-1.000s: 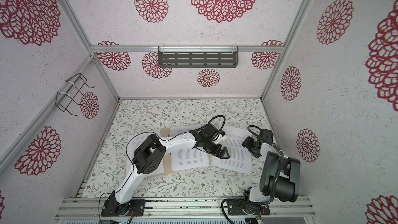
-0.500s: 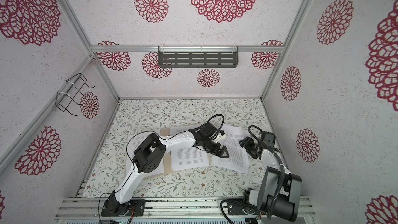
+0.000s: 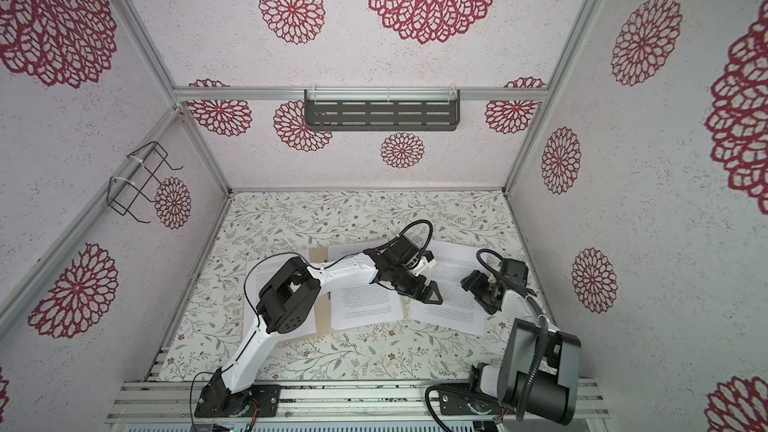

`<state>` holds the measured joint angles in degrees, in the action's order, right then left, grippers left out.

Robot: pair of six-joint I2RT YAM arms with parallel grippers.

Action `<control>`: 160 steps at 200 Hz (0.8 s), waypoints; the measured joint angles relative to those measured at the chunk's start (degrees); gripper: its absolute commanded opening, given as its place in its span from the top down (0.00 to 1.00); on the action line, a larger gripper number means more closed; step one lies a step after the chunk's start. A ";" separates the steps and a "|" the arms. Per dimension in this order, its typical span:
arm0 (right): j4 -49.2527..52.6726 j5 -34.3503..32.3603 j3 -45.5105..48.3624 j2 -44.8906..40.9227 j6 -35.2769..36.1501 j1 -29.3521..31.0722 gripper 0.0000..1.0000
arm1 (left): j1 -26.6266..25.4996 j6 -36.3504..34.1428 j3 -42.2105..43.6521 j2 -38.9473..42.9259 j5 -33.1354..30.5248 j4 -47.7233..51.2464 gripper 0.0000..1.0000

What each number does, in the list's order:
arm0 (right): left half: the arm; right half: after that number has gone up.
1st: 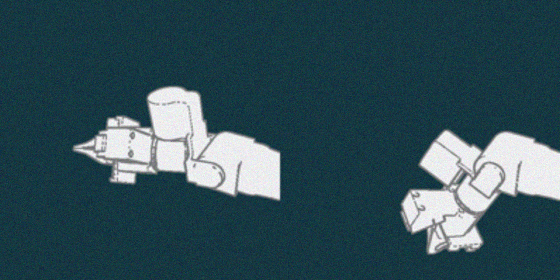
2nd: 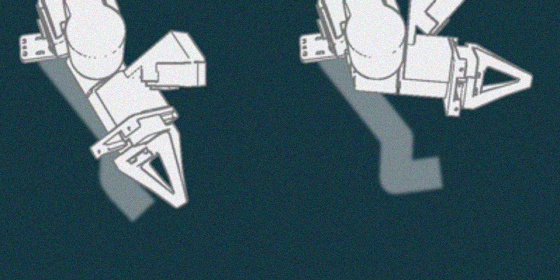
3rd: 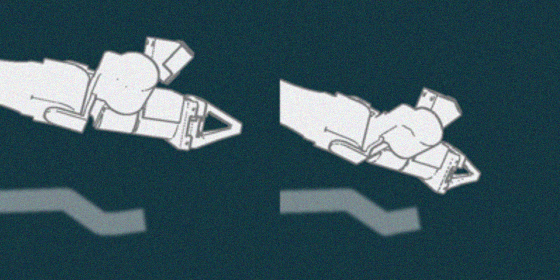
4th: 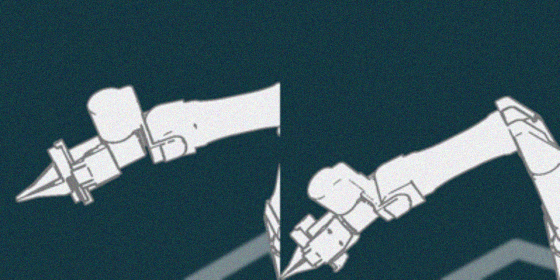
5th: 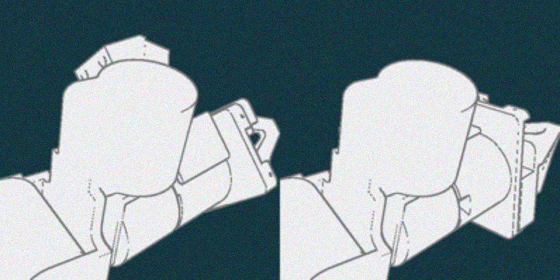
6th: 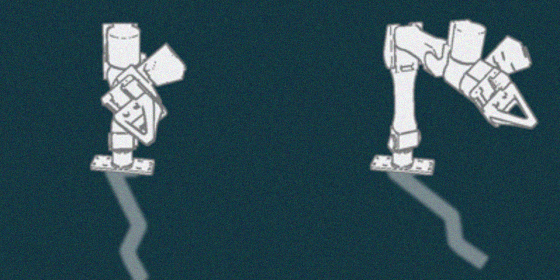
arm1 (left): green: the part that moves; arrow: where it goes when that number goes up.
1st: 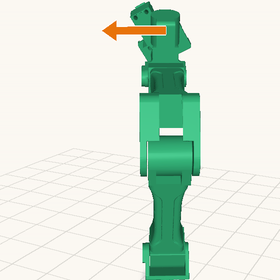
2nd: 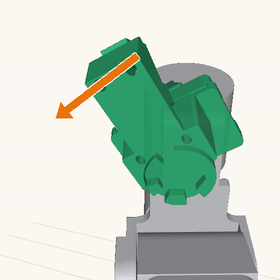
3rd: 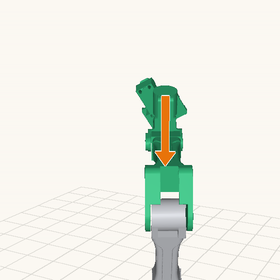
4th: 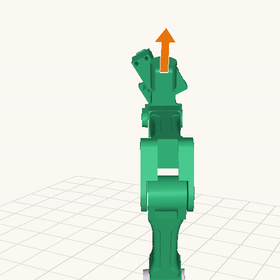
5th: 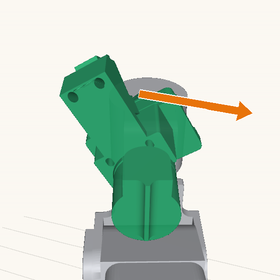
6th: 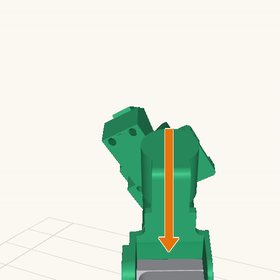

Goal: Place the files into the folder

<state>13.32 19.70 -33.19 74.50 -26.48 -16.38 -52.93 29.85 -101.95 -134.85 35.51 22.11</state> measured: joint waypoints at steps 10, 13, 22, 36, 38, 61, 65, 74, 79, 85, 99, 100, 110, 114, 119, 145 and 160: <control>0.33 -1.40 -0.48 0.09 0.48 0.00 0.21 | 0.00 0.00 0.00 -0.02 0.02 0.00 0.03; 0.35 -1.84 -0.61 0.13 0.55 0.00 0.20 | 0.00 0.00 0.00 -0.02 0.02 0.00 0.03; 0.48 -3.39 -0.87 0.15 0.92 0.00 0.19 | 0.02 0.02 0.00 -0.02 0.02 0.00 0.02; 0.55 -5.70 -1.03 0.15 1.07 -0.02 0.18 | 0.04 0.11 0.00 -0.02 0.02 -0.02 0.03; 0.57 -6.08 -1.03 0.17 1.07 -0.02 0.18 | 0.04 0.15 0.00 -0.02 0.04 -0.04 0.02; 0.63 -7.93 -1.40 1.70 1.46 -0.02 0.17 | 0.07 0.22 0.00 -0.07 0.11 -0.13 0.02; 0.59 -8.09 -1.57 2.36 1.46 -0.02 0.17 | 0.07 0.22 0.00 -0.07 0.13 -0.15 0.03; 0.35 -8.11 -1.97 3.82 1.46 -0.02 0.17 | 0.07 0.20 0.00 -0.09 0.17 -0.28 0.03; 0.11 -7.98 -2.34 4.33 1.51 -0.02 0.17 | 0.07 0.20 0.00 -0.09 0.22 -0.33 0.03; -0.57 -7.93 -2.67 4.76 1.49 -0.02 0.17 | 0.07 0.20 0.00 -0.09 0.22 -0.35 0.03; -1.79 -7.32 -3.08 5.99 1.49 -0.02 0.17 | 0.07 0.20 0.00 -0.13 0.28 -0.42 0.03; -1.88 -7.28 -3.08 5.99 1.51 -0.02 0.17 | 0.07 0.20 0.00 -0.13 0.28 -0.42 0.03; -2.58 -6.80 -3.56 6.86 1.53 -0.02 0.17 | 0.09 0.20 0.00 -0.17 0.33 -0.48 0.03; -2.82 -6.60 -3.72 7.15 1.53 -0.02 0.17 | 0.09 0.20 -0.02 -0.20 0.39 -0.50 0.03; -3.15 -6.23 -3.98 7.52 1.55 -0.02 0.18 | 0.11 0.20 -0.02 -0.20 0.46 -0.48 0.03; -4.57 -4.59 -4.22 8.31 1.60 -0.04 0.18 | 0.22 0.24 -0.90 -0.85 1.07 -0.44 0.03; -4.57 -4.24 -4.22 8.31 1.84 -0.07 0.20 | 0.31 0.31 -1.29 -1.14 1.33 -0.39 0.03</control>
<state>8.75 15.46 -37.41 82.81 -24.64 -16.45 -52.62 30.15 -103.24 -135.98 36.84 21.71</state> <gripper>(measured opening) 0.811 0.975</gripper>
